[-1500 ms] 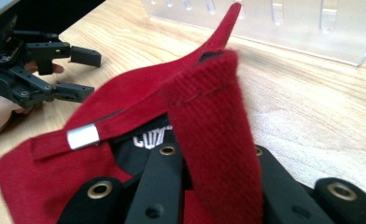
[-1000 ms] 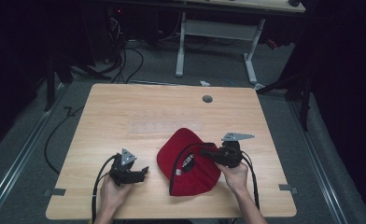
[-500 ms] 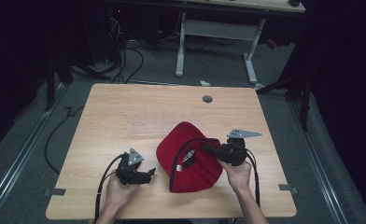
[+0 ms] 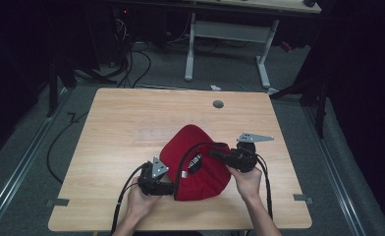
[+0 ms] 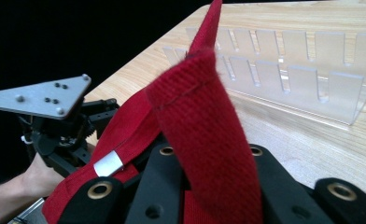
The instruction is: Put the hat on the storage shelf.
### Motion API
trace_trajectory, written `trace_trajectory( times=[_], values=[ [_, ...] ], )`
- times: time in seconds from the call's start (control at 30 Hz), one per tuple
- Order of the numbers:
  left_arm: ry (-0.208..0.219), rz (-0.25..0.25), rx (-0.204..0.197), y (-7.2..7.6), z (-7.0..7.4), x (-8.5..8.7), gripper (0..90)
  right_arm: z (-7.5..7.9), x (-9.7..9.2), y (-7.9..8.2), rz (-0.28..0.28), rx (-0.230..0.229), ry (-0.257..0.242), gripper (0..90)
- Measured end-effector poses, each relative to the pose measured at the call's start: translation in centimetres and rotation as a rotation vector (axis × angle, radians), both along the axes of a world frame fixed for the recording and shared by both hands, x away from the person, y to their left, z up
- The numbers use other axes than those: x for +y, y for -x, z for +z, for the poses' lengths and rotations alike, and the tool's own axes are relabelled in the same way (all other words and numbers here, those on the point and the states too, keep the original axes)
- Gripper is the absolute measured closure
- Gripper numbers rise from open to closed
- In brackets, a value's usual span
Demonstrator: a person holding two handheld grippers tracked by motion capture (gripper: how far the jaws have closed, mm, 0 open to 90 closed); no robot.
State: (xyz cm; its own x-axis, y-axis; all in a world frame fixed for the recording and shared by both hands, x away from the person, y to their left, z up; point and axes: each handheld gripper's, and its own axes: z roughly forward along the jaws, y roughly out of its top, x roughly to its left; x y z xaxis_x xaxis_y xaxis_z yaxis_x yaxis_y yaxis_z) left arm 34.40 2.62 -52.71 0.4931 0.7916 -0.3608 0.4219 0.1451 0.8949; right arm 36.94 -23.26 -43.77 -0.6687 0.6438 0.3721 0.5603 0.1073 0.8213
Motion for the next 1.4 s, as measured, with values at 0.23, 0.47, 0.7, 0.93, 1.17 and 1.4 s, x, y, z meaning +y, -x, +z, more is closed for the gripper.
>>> trace_trajectory(
  times=[0.23, 0.47, 0.7, 0.93, 1.17, 1.4],
  values=[
    [-0.004, 0.047, -0.068, 0.3, 0.9, 0.7, 15.5, -0.3, 0.3, 0.0, -0.015, 0.027, 0.050, 84.7],
    [-0.042, 0.043, -0.098, 0.6, 1.1, 0.6, 15.4, -0.7, 0.3, 0.2, -0.021, 0.048, 0.086, 84.4],
    [-0.105, 0.019, -0.128, 1.2, 1.1, 0.1, 20.1, -1.2, 0.3, 0.2, -0.018, 0.087, 0.090, 84.2],
    [-0.115, 0.004, -0.125, 1.2, 1.7, -0.2, 22.2, -1.4, 0.4, 0.1, -0.006, 0.127, 0.087, 84.1],
    [-0.124, -0.013, -0.134, 0.9, 2.4, -0.1, 26.1, -1.7, 0.1, 0.1, 0.008, 0.157, 0.068, 83.9],
    [-0.147, -0.028, -0.141, 0.9, 2.1, 0.0, 32.8, -2.3, 0.4, -0.1, 0.028, 0.177, 0.063, 83.5]
  ],
)
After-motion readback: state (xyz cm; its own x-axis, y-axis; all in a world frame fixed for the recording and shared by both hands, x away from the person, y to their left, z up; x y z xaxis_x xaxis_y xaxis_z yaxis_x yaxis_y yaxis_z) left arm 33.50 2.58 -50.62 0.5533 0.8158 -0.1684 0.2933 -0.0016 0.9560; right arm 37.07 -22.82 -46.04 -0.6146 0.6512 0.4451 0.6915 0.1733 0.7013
